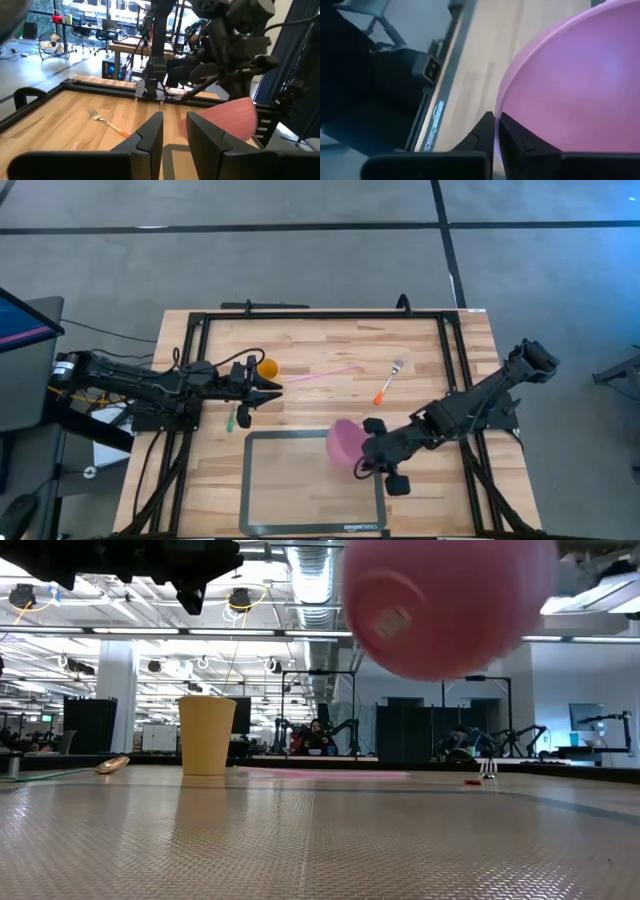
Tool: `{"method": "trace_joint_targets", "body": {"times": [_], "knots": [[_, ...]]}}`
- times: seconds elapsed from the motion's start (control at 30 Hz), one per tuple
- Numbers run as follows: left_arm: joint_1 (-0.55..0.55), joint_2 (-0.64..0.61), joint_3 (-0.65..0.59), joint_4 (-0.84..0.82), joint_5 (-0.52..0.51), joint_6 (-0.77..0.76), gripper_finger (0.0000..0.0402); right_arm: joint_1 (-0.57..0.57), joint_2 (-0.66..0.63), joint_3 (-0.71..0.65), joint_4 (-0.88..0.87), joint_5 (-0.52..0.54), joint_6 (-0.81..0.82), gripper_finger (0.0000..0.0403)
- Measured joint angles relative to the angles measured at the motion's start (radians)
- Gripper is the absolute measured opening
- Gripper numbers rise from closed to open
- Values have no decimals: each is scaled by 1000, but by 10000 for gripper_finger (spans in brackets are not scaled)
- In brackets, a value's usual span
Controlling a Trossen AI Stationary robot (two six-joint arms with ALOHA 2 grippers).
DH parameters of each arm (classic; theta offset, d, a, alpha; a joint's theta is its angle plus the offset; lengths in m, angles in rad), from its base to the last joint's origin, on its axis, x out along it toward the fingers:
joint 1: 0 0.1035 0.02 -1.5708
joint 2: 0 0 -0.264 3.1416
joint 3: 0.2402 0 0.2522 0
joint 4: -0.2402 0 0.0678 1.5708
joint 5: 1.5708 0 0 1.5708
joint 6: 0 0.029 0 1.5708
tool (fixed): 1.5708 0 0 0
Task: Pick & Place Utensil
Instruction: Put the pink bowl on the transparent mat
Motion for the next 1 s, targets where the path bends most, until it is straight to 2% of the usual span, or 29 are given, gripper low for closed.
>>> {"method": "trace_joint_targets", "body": {"times": [0.3, 0.5, 0.67, 0.87, 1.0], "knots": [[0, 6, 0, 0, 0, 0, 86, -14, 93, 0, 148, -76, -329, 6], [0, 5, 0, 2, 0, 0, 86, -29, 132, 24, 194, -139, -412, 6], [0, 9, 0, 5, 0, 0, 86, -17, 202, 32, 326, -241, -483, 7], [0, 19, -1, 5, 0, 0, 86, -6, 306, 120, 232, -237, -492, 7], [0, 19, -1, 3, 0, 0, 86, -7, 412, 216, 89, -232, -542, 7]]}}
